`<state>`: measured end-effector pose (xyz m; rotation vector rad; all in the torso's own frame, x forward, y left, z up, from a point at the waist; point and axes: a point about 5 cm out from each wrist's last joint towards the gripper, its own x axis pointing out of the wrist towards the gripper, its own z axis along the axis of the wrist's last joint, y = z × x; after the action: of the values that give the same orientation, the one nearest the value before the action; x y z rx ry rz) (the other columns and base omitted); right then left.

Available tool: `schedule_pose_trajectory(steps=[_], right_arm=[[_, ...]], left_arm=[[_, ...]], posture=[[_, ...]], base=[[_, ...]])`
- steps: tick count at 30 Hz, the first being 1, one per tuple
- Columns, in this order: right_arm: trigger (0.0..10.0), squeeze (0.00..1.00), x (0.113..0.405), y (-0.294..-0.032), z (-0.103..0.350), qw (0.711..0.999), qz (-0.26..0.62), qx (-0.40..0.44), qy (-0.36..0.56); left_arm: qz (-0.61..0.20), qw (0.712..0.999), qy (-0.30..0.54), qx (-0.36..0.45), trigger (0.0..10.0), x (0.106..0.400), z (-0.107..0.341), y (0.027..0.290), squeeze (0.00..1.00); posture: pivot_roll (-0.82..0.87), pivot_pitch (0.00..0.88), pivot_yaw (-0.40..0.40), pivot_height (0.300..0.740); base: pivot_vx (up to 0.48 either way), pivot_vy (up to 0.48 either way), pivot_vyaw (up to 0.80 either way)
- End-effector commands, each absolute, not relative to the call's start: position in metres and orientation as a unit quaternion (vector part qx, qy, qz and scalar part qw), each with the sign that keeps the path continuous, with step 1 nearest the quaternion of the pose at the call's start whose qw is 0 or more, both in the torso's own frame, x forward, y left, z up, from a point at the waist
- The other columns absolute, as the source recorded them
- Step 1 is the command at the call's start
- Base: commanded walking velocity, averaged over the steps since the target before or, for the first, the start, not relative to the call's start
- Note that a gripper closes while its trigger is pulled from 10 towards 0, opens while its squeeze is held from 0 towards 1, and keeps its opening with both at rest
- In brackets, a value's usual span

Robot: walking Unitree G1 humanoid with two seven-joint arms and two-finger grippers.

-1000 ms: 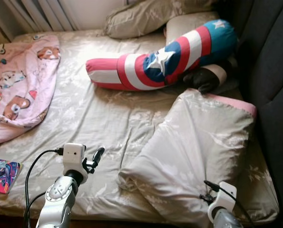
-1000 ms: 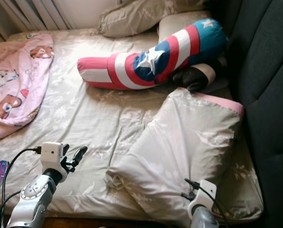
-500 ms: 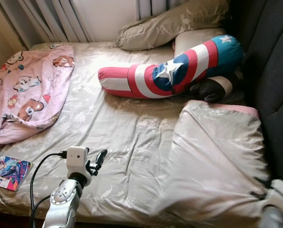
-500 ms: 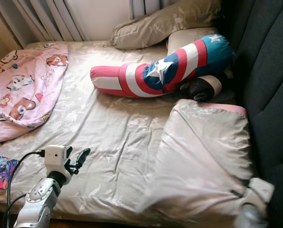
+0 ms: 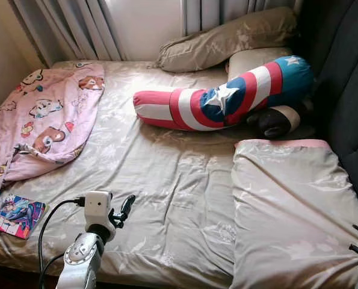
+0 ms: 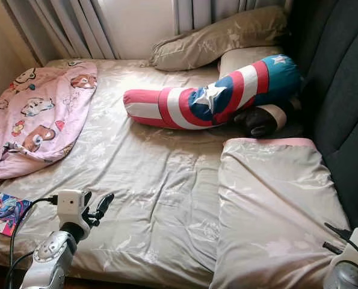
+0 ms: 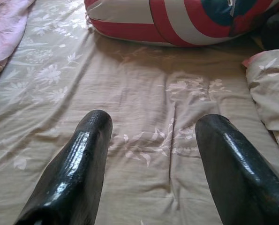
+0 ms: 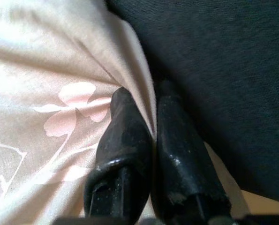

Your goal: Clean up the room

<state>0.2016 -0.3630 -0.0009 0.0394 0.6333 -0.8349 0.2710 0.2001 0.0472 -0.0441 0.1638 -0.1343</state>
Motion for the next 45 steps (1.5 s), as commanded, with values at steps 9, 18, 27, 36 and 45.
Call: schedule_pose_trajectory(steps=[9, 18, 27, 36, 45], right_arm=[[10.0, 1.00, 0.236, -0.341, 0.015, 0.923, -0.307, -0.035, 0.229], [10.0, 0.00, 0.268, -0.277, 0.013, 0.976, -0.088, -0.055, 0.191], [10.0, 0.00, 0.238, -0.223, -0.039, 0.953, -0.045, 0.035, 0.298], [10.0, 0.00, 0.211, -0.217, -0.061, 0.924, -0.084, 0.076, 0.364], [10.0, 0.00, 0.180, -0.223, -0.077, 0.900, -0.128, 0.092, 0.407]], left_arm=[[-0.063, 0.994, 0.088, -0.018, 10.0, 0.269, 0.043, 0.205, 0.00], [-0.048, 0.990, 0.119, -0.053, 10.0, 0.270, 0.027, 0.204, 0.00], [-0.014, 0.969, 0.239, -0.056, 10.0, 0.256, -0.016, 0.215, 0.00], [0.024, 0.947, 0.316, -0.051, 10.0, 0.235, -0.041, 0.221, 0.00], [0.029, 0.933, 0.357, -0.042, 10.0, 0.219, -0.055, 0.218, 0.00]], posture=[[0.04, 0.061, 0.013, 0.740], [0.03, 0.052, 0.010, 0.740], [0.05, 0.003, 0.010, 0.740], [0.06, 0.000, 0.002, 0.740], [0.04, 0.000, 0.016, 0.740]], base=[[0.000, 0.000, 0.00], [0.000, 0.000, 0.00], [0.000, 0.000, 0.00], [0.000, 0.000, 0.00], [0.000, 0.000, 0.00]])
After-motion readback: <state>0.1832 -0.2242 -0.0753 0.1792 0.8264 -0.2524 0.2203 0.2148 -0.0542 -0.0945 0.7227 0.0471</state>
